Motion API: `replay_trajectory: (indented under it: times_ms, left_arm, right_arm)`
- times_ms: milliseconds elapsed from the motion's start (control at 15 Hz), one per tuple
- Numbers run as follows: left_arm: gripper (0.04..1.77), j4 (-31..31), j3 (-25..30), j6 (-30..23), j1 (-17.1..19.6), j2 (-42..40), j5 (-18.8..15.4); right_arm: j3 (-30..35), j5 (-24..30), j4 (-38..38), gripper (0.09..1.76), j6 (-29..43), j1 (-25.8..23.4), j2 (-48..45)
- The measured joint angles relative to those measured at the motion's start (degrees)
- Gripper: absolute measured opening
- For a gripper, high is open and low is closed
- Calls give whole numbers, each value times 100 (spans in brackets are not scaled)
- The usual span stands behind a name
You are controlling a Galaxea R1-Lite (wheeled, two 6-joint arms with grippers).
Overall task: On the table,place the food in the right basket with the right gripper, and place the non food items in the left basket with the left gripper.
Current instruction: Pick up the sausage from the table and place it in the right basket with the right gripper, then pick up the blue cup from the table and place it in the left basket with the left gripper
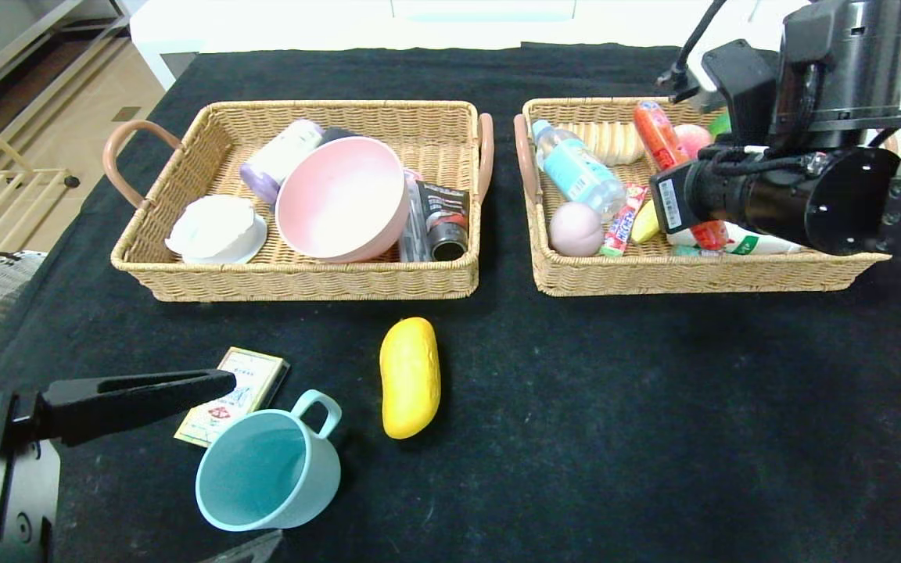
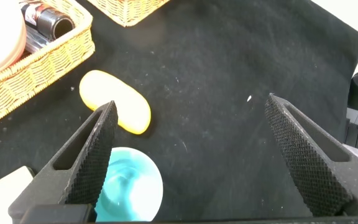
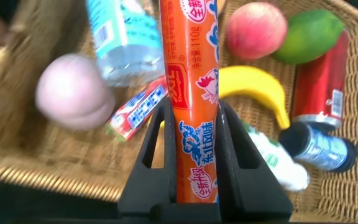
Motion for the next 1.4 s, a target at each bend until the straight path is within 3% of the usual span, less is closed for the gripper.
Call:
replay_trajectory:
  times_ms: [533,867,1200,1400]
  left_arm:
    - [172,0,4,0,0,10,2]
    - [172,-6,-2,-2,6,10,2]
    - [172,-9,-5,-2,6,5,2]
    - [172,-5,-5,0,9,5,2]
  right_arm:
    - [-1147,-34,-60,45,7,-364,829]
    - [-1368,-48,-60,45,11,-380,1052]
    - [-1376,-43,-60,100,20,-375,1074]
    - [-1354,-37,-52,123,20,-378,1065]
